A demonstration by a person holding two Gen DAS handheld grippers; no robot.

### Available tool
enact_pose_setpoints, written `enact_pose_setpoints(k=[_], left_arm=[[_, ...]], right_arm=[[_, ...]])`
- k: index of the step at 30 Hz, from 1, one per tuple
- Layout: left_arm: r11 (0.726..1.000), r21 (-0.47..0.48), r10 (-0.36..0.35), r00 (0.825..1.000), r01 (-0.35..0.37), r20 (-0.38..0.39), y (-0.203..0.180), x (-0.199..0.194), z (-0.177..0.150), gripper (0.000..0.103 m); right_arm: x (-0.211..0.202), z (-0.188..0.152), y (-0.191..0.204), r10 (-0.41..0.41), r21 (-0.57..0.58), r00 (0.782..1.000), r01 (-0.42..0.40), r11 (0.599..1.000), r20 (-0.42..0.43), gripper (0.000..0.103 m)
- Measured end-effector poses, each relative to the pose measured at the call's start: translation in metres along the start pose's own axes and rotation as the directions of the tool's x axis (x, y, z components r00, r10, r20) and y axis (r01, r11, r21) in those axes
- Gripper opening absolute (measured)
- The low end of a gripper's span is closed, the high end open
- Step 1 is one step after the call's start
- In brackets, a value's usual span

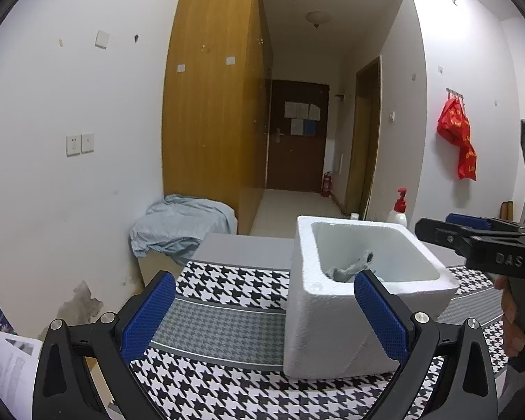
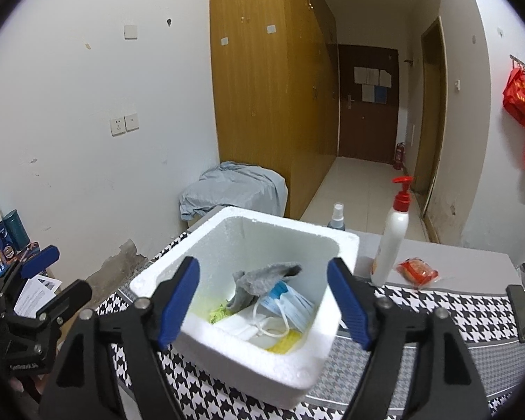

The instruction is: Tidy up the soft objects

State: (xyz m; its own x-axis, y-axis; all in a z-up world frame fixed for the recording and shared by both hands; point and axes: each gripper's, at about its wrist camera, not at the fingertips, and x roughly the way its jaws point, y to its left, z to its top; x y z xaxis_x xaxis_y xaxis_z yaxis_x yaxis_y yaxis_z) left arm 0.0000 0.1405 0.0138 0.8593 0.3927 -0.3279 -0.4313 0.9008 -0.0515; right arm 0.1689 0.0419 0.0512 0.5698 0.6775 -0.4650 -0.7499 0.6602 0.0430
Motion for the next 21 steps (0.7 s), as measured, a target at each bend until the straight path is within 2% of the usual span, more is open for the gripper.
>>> enact_pose_setpoints(k=[5, 8, 21], left_arm=[[1.000, 0.007, -0.025, 1.000, 0.025, 0.010, -0.014, -0.007, 0.001, 0.102], [0.999, 0.011, -0.045, 0.999, 0.045, 0.020, -0.024, -0.012, 0.002, 0.102], [0.989, 0.037, -0.144, 0.988, 0.142, 0.056, -0.073, -0.028, 0.010, 0.102]], right_arm=[[-0.025, -0.005, -0.006, -0.026, 0.001, 0.999, 0.026, 1.000, 0.029, 0.099], [-0.037, -0.008, -0.012, -0.054, 0.004, 0.997, 0.054, 0.999, 0.049, 0.102], [-0.088, -0.029, -0.044, -0.128, 0.033, 0.987, 0.125, 0.992, 0.093, 0.103]])
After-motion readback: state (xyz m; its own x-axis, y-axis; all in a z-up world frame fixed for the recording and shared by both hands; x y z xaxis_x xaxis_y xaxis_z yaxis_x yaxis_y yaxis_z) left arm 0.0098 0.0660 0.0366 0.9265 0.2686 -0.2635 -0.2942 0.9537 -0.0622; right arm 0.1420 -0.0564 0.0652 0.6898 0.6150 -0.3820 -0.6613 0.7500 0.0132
